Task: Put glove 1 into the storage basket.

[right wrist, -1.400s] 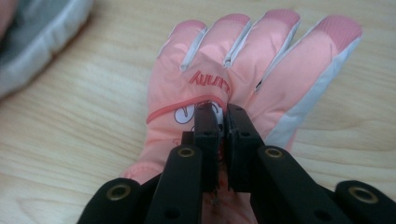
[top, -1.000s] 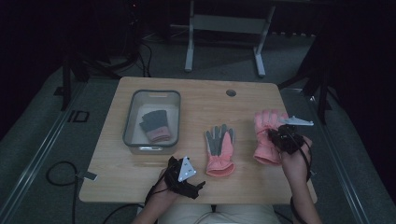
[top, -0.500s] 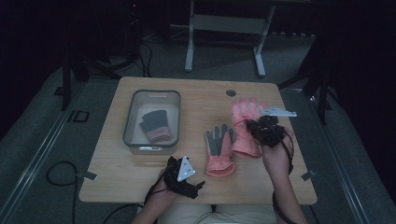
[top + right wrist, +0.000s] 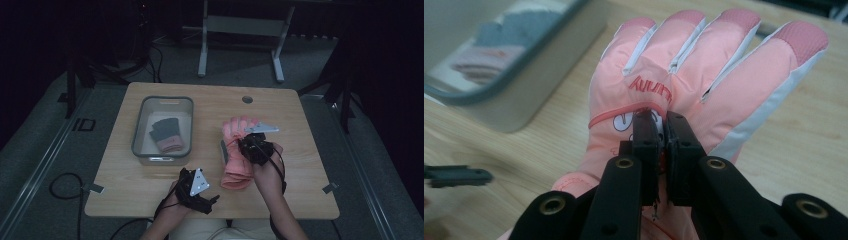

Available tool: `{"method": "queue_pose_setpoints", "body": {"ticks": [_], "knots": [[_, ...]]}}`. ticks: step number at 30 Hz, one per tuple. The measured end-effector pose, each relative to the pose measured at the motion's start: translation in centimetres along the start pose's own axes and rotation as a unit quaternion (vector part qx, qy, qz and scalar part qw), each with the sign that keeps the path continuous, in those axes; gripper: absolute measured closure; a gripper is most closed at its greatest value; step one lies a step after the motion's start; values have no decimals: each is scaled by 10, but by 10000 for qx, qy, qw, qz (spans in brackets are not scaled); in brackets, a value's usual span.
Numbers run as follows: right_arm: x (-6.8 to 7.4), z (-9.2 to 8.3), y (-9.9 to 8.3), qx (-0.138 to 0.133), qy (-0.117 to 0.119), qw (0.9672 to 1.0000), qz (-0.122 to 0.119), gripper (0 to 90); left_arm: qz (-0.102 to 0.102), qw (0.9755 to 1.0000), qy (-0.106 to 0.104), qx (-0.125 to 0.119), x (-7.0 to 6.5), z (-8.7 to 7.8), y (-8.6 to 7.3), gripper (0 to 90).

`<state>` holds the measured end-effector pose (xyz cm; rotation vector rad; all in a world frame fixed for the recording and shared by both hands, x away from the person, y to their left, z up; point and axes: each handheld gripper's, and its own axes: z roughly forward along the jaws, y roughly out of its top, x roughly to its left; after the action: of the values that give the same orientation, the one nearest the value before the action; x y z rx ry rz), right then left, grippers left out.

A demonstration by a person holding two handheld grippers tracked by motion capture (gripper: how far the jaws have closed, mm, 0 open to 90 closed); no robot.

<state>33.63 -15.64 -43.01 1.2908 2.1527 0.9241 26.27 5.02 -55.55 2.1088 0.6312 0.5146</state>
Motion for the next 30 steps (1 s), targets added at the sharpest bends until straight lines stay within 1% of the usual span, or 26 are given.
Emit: {"method": "queue_pose_setpoints", "body": {"ticks": [1, 2, 3, 4, 7, 10, 13, 15, 16, 18, 20, 22, 24, 28, 30], "knots": [[0, 4, -2, 66, -21, 10000, 14, 852, -8, 10000, -3, 0, 0, 0, 0, 0], [0, 4, -2, 66, -21, 10000, 14, 852, -8, 10000, -3, 0, 0, 0, 0, 0], [0, 9, -4, 125, -49, 9999, 6, 852, -19, 10000, -13, -4, 1, 0, 0, 0], [0, 17, -7, 234, -59, 9997, 49, 851, -23, 10000, -22, 1, 1, 0, 0, 0], [0, 31, -14, 406, -64, 9991, 66, 850, -19, 10000, -30, 24, 0, 0, 0, 0], [2, 43, -20, 574, -105, 9983, 27, 845, -13, 10000, -33, 25, 0, 0, 0, 0], [2, 50, -23, 672, -106, 9977, 30, 834, -7, 10000, -39, 47, 1, 1, -1, 0], [1, 51, -24, 673, -112, 9977, 30, 832, -7, 10000, -39, 47, 1, 1, -1, 0], [2, 54, -26, 715, -86, 9974, -32, 825, -5, 10000, -43, 53, 0, 1, -1, 0], [1, 53, -27, 773, -46, 9970, -77, 826, -5, 10000, -41, 50, 0, 0, -1, 0], [-3, 51, -28, 809, 5, 9967, -51, 826, -22, 10000, -39, 25, 0, 0, -1, 0], [-7, 49, -29, 860, -45, 9962, -115, 820, -24, 10000, -41, 46, 0, 1, -1, 0], [-9, 49, -30, 862, 10, 9962, -110, 795, -36, 10000, -52, 43, 0, 2, -1, 0], [-10, 46, -29, 742, 150, 9971, -102, 707, -28, 10000, -41, 50, 0, 2, -1, 0], [-11, 42, -27, 665, 247, 9974, -98, 664, -21, 10000, -22, 49, 1, 1, -1, 0]]}}
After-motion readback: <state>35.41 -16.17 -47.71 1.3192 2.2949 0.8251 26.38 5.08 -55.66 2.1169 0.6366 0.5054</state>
